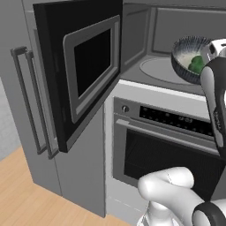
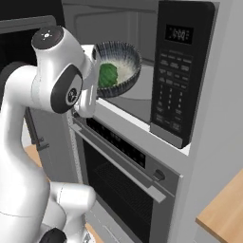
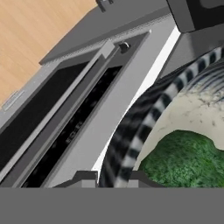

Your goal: Pick the broccoli from the sink and place it in the bowl. Then pick the bowl and place it in the microwave. Then close the microwave door and press the start button.

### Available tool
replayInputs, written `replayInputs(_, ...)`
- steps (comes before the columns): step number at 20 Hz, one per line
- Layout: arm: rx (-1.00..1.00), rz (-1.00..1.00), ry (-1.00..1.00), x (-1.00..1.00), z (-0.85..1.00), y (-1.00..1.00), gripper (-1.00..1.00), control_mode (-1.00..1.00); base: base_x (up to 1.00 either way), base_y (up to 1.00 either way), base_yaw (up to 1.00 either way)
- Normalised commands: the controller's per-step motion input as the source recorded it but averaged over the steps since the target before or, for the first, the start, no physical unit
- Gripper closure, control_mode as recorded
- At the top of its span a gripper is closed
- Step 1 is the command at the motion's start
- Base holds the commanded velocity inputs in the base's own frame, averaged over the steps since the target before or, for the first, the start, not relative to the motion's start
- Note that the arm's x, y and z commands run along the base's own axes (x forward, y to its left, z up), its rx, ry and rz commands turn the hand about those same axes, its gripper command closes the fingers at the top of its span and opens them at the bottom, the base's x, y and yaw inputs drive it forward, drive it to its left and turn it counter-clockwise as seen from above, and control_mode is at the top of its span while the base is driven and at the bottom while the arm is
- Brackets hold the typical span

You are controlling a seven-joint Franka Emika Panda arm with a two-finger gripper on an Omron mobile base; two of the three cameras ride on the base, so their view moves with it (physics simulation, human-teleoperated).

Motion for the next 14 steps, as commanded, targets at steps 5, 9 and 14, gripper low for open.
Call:
replayInputs(5, 0.0, 0.0, 0.0, 0.68, -0.01, -0.05, 1.0, -1.0, 0.0, 0.0, 0.0)
replayInputs(9, 0.0, -0.01, 0.0, 0.7, -0.05, -0.08, 1.0, -1.0, 0.0, 0.0, 0.0)
replayInputs(14, 0.0, -0.05, 0.0, 0.57, -0.21, -0.22, 1.0, -1.0, 0.0, 0.0, 0.0)
